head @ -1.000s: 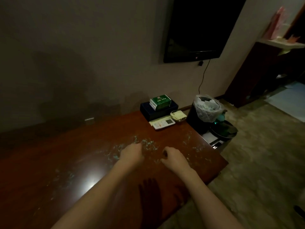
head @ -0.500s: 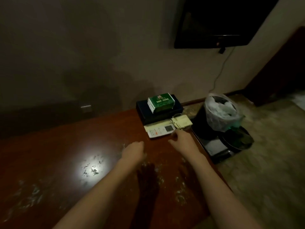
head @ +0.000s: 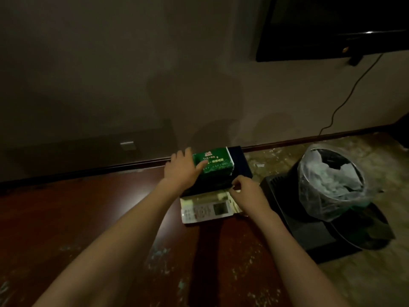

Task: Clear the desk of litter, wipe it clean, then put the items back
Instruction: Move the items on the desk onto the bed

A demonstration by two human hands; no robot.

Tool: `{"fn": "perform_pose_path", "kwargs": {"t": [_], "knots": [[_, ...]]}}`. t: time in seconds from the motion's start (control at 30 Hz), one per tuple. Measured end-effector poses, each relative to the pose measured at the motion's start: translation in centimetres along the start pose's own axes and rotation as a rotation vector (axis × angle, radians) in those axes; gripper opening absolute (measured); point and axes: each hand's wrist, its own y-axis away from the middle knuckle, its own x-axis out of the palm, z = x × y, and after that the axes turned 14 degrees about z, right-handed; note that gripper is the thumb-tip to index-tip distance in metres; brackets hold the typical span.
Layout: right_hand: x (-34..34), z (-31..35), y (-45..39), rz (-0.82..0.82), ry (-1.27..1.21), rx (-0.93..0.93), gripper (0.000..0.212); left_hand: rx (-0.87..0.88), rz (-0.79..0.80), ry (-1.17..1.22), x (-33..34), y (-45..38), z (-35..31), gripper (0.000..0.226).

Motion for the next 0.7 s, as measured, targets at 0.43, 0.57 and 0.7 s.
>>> {"fn": "perform_pose_path", "kwargs": {"t": [0.43, 0.57, 0.7], "knots": [[-1.8, -3.2, -5.3, -0.024, -0.067, -0.008, 0.029, 0.012, 0.431, -0.072, 0.6, -9.8, -2.1, 0.091], [-1.0, -3.6, -6.3, -0.019, -0.089, -0.027, 0.030, -0.065, 0.482, -0.054, 0.6, -10.4, -1.9, 0.089], [-0.4, -3.6, -6.9, -0.016, -0.099, -0.034, 0.029, -0.095, 0.518, 0.139, 1.3, -10.0, -1.4, 0.079]]}}
